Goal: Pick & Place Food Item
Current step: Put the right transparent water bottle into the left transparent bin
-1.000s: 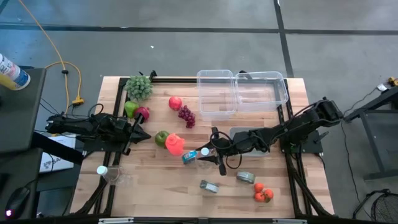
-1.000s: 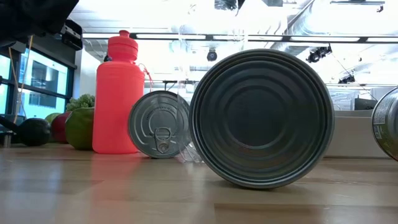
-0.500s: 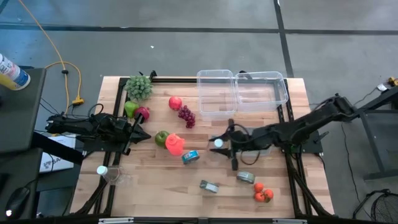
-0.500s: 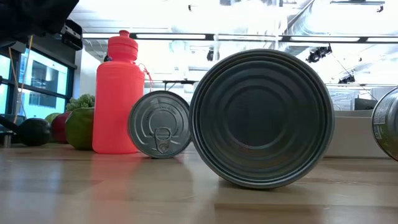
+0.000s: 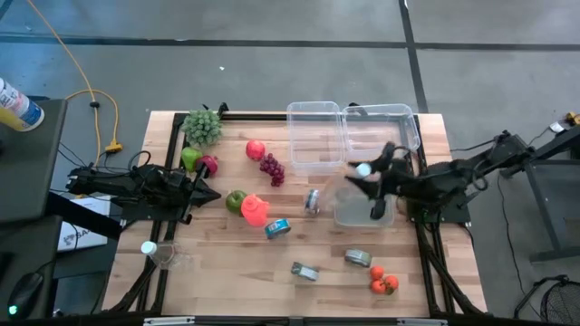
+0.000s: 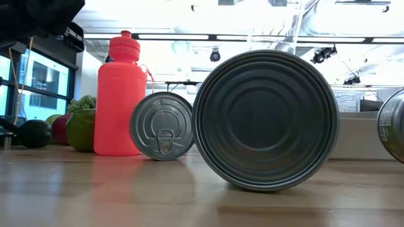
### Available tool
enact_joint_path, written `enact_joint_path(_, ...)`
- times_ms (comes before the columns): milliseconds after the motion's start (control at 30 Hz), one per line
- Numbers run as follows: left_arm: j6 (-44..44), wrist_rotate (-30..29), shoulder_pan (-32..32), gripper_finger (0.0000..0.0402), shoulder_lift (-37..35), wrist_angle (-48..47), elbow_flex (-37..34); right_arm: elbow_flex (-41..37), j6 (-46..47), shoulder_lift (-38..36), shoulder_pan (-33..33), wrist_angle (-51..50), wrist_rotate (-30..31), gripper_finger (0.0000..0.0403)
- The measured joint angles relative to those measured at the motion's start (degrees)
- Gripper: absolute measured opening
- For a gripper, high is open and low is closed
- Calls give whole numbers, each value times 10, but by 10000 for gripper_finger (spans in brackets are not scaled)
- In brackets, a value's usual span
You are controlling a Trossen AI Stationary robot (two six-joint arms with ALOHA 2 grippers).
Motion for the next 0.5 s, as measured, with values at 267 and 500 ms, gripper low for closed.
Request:
enact_joint_path(267, 0, 0, 0, 1, 0, 0, 0, 19, -110, -32, -10, 6, 185, 118)
enact_joint_path(500, -1, -22, 0, 1, 0, 0, 0, 83, -164, 3, -65, 6, 206, 118)
